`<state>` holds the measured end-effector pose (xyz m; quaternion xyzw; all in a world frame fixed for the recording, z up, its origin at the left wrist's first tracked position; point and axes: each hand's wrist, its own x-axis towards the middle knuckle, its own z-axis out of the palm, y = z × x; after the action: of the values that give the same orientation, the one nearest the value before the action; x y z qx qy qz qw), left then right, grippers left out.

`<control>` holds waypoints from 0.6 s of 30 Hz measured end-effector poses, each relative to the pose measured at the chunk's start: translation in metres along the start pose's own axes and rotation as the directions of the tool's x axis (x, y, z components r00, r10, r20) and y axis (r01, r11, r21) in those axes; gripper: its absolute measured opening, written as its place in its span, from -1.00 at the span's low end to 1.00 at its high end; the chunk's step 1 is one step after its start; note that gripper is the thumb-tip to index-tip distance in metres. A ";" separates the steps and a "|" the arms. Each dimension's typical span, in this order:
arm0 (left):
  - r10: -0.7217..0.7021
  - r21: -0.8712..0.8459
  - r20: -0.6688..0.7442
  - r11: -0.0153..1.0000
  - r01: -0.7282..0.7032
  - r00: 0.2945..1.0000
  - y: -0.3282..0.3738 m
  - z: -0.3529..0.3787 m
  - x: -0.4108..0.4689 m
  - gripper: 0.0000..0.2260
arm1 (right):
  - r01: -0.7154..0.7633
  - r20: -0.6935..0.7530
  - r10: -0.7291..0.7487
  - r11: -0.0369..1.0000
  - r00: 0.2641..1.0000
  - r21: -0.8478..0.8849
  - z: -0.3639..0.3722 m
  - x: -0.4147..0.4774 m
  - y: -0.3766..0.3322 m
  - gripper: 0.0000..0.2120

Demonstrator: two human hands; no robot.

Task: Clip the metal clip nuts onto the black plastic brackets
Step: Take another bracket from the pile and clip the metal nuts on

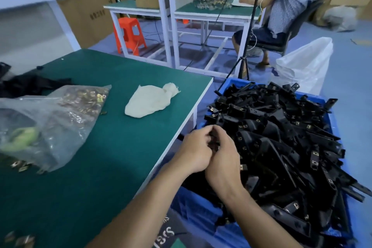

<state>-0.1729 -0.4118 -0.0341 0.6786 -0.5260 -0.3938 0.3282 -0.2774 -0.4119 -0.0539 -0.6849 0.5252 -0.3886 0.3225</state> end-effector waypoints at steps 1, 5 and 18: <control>0.036 -0.005 -0.021 0.999 -0.036 0.999 0.005 -0.014 -0.007 -0.38 | 0.041 0.012 -0.041 0.999 0.999 0.009 0.004 0.000 -0.013 -0.57; 0.100 -0.001 -0.170 0.995 -0.102 0.980 0.009 -0.076 -0.039 -0.46 | 0.139 0.068 -0.141 0.990 0.988 0.041 0.027 -0.004 -0.067 -0.42; 0.033 0.213 -0.914 0.888 0.408 0.405 -0.075 -0.245 -0.214 -0.81 | 0.503 0.464 -0.595 0.803 0.656 0.319 0.182 -0.086 -0.238 -0.56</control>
<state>0.0480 -0.1782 0.0581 0.8898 -0.2555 0.1126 0.3610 -0.0200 -0.2647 0.0431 -0.8636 0.1456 -0.2988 0.3791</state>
